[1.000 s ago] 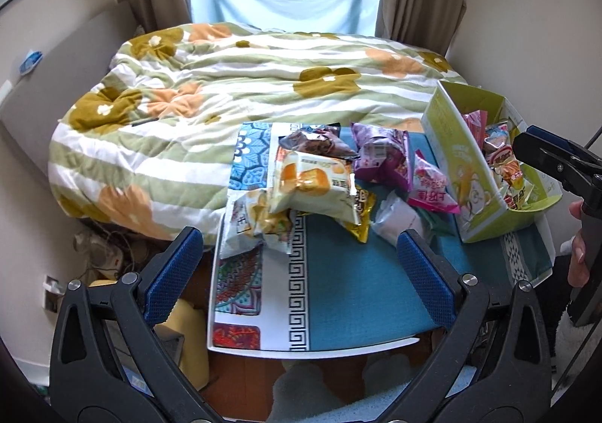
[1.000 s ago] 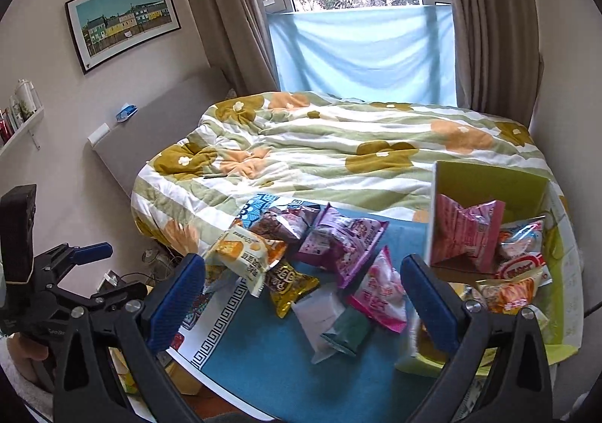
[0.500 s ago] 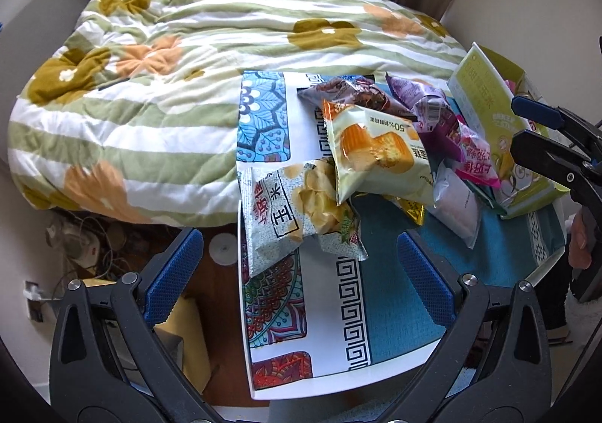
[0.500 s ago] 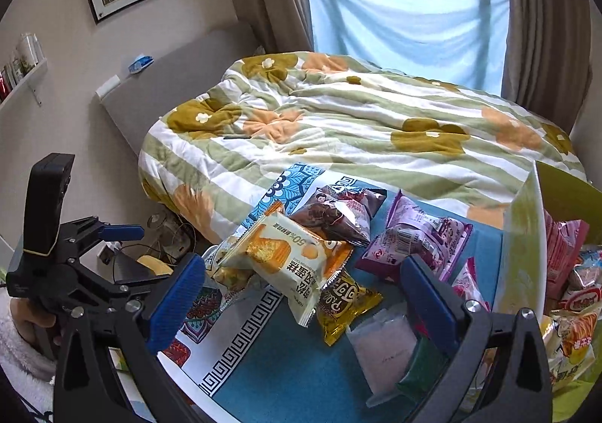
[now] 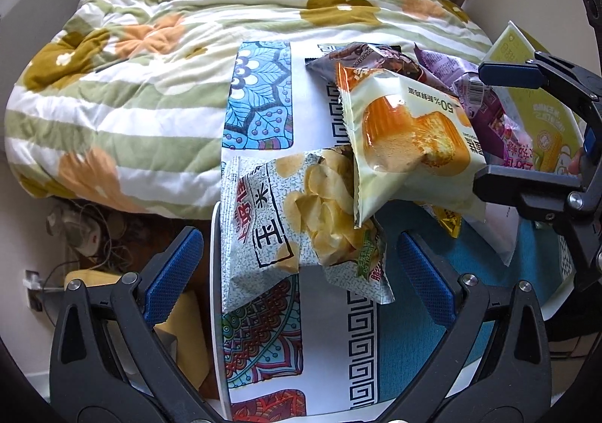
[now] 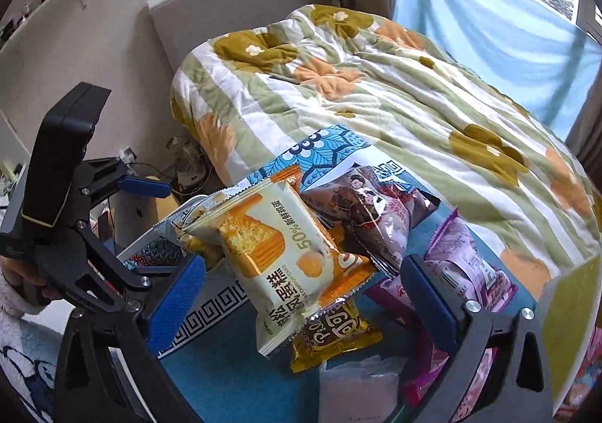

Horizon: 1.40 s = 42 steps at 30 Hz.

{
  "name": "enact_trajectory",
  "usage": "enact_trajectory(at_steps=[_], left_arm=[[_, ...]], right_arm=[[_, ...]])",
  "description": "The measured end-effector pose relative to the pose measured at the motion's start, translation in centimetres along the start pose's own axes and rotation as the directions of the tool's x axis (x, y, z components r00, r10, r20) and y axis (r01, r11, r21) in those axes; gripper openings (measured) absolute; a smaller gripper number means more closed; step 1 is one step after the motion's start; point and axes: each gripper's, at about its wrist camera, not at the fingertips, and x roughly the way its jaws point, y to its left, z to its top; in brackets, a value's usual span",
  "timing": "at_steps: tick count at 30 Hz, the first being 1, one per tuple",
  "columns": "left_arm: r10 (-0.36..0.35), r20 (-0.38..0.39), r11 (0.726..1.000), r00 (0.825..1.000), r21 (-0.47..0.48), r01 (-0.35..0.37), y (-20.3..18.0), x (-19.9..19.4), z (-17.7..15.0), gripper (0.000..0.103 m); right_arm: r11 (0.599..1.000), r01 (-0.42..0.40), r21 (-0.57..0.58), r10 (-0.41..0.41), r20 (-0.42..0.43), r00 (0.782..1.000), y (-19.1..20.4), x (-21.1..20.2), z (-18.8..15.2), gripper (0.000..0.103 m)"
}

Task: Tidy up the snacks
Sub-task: 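Grasp the white potato chip bag with the left tool while the right tool grasps the orange cake bag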

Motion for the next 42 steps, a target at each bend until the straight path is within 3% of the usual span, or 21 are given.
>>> enact_trajectory(at_steps=[3, 12, 16, 19, 34, 42], left_arm=[[0.009, -0.007, 1.0, 1.0, -0.014, -0.009, 0.1, 0.7, 0.2, 0.102], [0.044, -0.02, 0.999, 0.999, -0.005, -0.044, -0.3, 2.1, 0.7, 0.102], [0.057, -0.023, 0.998, 0.998, 0.003, -0.057, -0.5, 2.4, 0.9, 0.102], [0.06, -0.025, 0.998, 0.998, 0.006, -0.06, -0.7, 2.7, 1.1, 0.102], [0.045, -0.061, 0.999, 0.997, 0.004, -0.045, -0.7, 4.4, 1.2, 0.101], [0.067, -0.079, 0.997, 0.995, 0.033, -0.065, -0.8, 4.5, 0.8, 0.076]], right_arm=[[0.996, -0.033, -0.079, 0.031, -0.031, 0.999, 0.2, 1.6, 0.3, 0.103], [0.974, -0.138, -0.178, 0.121, -0.104, 0.987, 0.2, 4.7, 0.6, 0.087], [0.968, -0.154, -0.197, 0.132, -0.118, 0.984, 0.4, 5.3, 0.5, 0.069], [0.969, -0.158, -0.189, 0.139, -0.11, 0.984, 0.2, 5.0, 0.4, 0.064], [0.99, -0.138, 0.004, 0.137, -0.089, 0.987, -2.1, 3.1, -0.6, 0.063], [0.99, -0.135, 0.045, 0.138, -0.075, 0.988, -2.4, 2.8, -0.9, 0.063]])
